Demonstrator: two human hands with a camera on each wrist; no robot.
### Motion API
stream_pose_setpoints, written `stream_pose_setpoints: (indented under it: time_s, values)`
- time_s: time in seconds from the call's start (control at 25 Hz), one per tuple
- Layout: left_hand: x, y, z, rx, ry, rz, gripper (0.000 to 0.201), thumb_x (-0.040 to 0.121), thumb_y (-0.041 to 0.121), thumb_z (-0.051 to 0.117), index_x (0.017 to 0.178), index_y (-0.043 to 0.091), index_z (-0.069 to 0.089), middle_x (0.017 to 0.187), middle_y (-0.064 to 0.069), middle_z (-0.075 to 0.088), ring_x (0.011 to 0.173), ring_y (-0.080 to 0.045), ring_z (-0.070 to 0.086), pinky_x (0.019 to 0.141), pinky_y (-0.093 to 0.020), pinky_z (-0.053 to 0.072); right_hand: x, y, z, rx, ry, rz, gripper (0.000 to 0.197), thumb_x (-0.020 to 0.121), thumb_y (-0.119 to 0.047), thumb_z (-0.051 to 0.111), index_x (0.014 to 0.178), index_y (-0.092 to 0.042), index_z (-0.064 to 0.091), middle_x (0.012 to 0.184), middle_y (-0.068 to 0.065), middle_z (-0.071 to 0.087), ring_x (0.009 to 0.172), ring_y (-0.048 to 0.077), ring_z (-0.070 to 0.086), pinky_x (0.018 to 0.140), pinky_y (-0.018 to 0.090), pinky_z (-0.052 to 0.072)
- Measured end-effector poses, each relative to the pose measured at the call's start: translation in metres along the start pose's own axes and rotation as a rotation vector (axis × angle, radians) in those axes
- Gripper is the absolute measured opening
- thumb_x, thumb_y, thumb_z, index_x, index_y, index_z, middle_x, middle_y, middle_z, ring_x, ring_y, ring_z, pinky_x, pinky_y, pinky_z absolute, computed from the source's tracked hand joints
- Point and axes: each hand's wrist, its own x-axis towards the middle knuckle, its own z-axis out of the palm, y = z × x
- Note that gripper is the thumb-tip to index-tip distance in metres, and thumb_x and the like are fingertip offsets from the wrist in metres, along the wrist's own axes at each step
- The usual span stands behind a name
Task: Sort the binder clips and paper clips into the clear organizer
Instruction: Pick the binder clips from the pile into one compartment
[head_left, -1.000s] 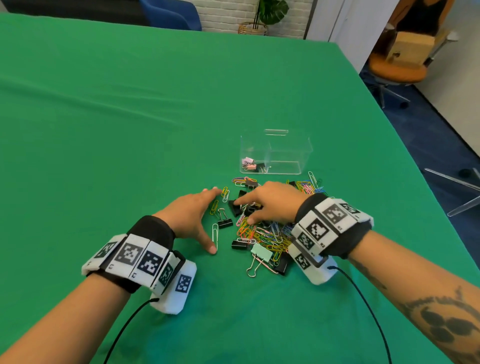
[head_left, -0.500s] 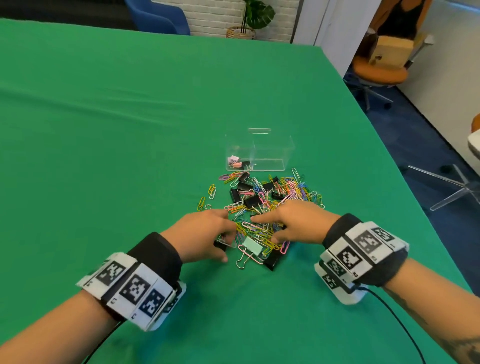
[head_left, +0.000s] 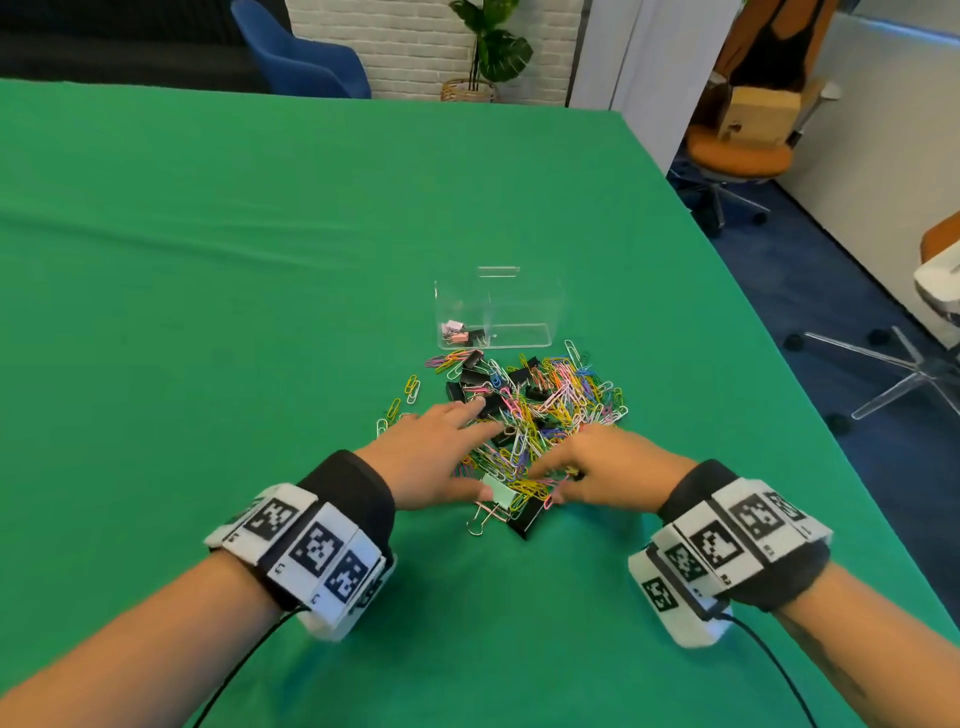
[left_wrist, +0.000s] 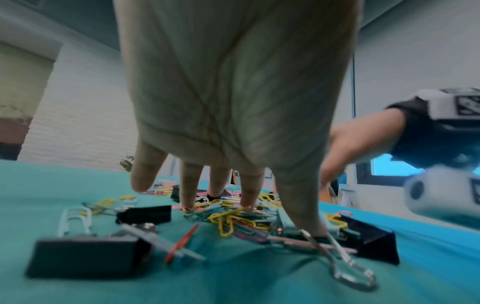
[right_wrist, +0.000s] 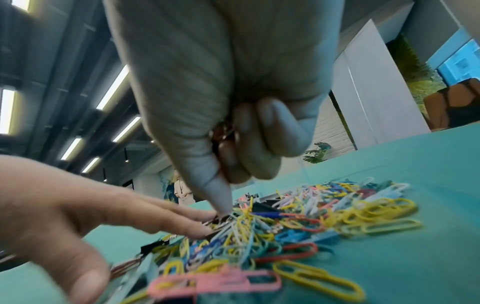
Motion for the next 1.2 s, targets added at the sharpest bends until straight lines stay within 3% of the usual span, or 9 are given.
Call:
stream_pose_setpoints:
  time_s: [0.08, 0.16, 0.28, 0.4, 0.52, 0.68, 0.76, 1.0, 1.2]
  values:
    - [0.003, 0.001, 0.005, 0.064, -0.077, -0.036, 0.072, 0.085, 0.057, 0.046, 0.145, 0.034, 0.015, 0.159, 0.001, -0.003, 0.145, -0.021, 0.013, 0.114, -0.049, 0.025, 0.010, -0.002, -0.009, 0.045, 0.137, 0.049, 0.042, 0.088, -0.015, 0.051, 0.126, -0.030, 0.054, 0.102, 0.000, 0.067, 0.075, 0.014, 0.055, 0.077, 0.022, 0.049]
    - [0.000, -0.003, 0.001, 0.054, -0.125, -0.054, 0.067, 0.085, 0.056, 0.047, 0.144, 0.035, 0.022, 0.158, 0.001, 0.007, 0.144, -0.021, 0.020, 0.114, -0.046, 0.027, 0.029, -0.005, -0.014, 0.016, 0.209, 0.078, 0.050, 0.089, -0.014, 0.044, 0.136, -0.032, 0.043, 0.113, 0.004, 0.066, 0.092, 0.020, 0.059, 0.085, 0.029, 0.048]
    - [-0.009, -0.009, -0.009, -0.029, -0.138, -0.036, 0.055, 0.084, 0.053, 0.051, 0.135, 0.034, 0.041, 0.149, 0.002, 0.035, 0.134, -0.020, 0.039, 0.109, -0.040, 0.036, 0.056, -0.013, -0.018, -0.066, 0.095, 0.092, 0.053, 0.093, -0.012, 0.039, 0.142, -0.031, 0.033, 0.132, 0.010, 0.057, 0.115, 0.027, 0.056, 0.092, 0.035, 0.047]
    - [-0.006, -0.016, -0.018, -0.016, -0.004, -0.102, 0.043, 0.085, 0.048, 0.054, 0.124, 0.029, 0.053, 0.128, -0.001, 0.055, 0.116, -0.022, 0.053, 0.096, -0.037, 0.045, 0.061, -0.015, -0.020, -0.036, -0.033, 0.048, 0.054, 0.093, -0.013, 0.043, 0.142, -0.034, 0.033, 0.138, 0.009, 0.053, 0.114, 0.024, 0.055, 0.090, 0.030, 0.045]
    - [0.008, -0.013, -0.021, -0.007, 0.141, -0.140, 0.041, 0.086, 0.038, 0.056, 0.125, 0.025, 0.049, 0.131, -0.002, 0.048, 0.118, -0.023, 0.049, 0.094, -0.037, 0.044, 0.058, -0.010, -0.021, 0.032, 0.119, 0.100, 0.043, 0.091, -0.014, 0.045, 0.132, -0.029, 0.049, 0.122, 0.011, 0.062, 0.103, 0.026, 0.059, 0.083, 0.030, 0.046]
    - [0.019, -0.014, -0.015, -0.017, 0.027, -0.074, 0.055, 0.082, 0.031, 0.063, 0.133, 0.031, 0.043, 0.139, 0.001, 0.044, 0.125, -0.023, 0.045, 0.100, -0.040, 0.043, 0.055, -0.006, -0.018, 0.095, 0.143, 0.057, 0.016, 0.089, -0.019, 0.052, 0.099, -0.017, 0.064, 0.093, 0.006, 0.066, 0.086, 0.025, 0.059, 0.070, 0.026, 0.038]
    - [0.019, -0.021, -0.017, -0.047, 0.052, -0.090, 0.048, 0.078, 0.027, 0.068, 0.124, 0.026, 0.054, 0.130, -0.001, 0.053, 0.118, -0.023, 0.051, 0.097, -0.039, 0.044, 0.052, -0.013, -0.014, 0.059, 0.066, 0.027, 0.019, 0.087, -0.029, 0.058, 0.101, -0.016, 0.062, 0.086, 0.002, 0.058, 0.082, 0.022, 0.055, 0.069, 0.025, 0.035]
    - [0.015, -0.023, -0.017, -0.077, 0.137, -0.125, 0.034, 0.081, 0.028, 0.065, 0.114, 0.025, 0.058, 0.120, 0.001, 0.056, 0.111, -0.020, 0.054, 0.092, -0.034, 0.046, 0.062, -0.023, -0.006, -0.172, 0.055, 0.053, 0.040, 0.089, -0.041, 0.054, 0.113, -0.010, 0.052, 0.108, 0.013, 0.063, 0.099, 0.028, 0.059, 0.070, 0.031, 0.037]
    - [0.017, -0.004, -0.008, -0.101, 0.179, -0.137, 0.031, 0.088, 0.041, 0.051, 0.110, 0.021, 0.060, 0.109, -0.003, 0.055, 0.106, -0.022, 0.053, 0.083, -0.033, 0.044, 0.050, -0.022, 0.000, 0.002, 0.148, 0.104, 0.030, 0.091, -0.037, 0.048, 0.099, -0.009, 0.055, 0.081, 0.007, 0.050, 0.077, 0.024, 0.049, 0.066, 0.028, 0.036]
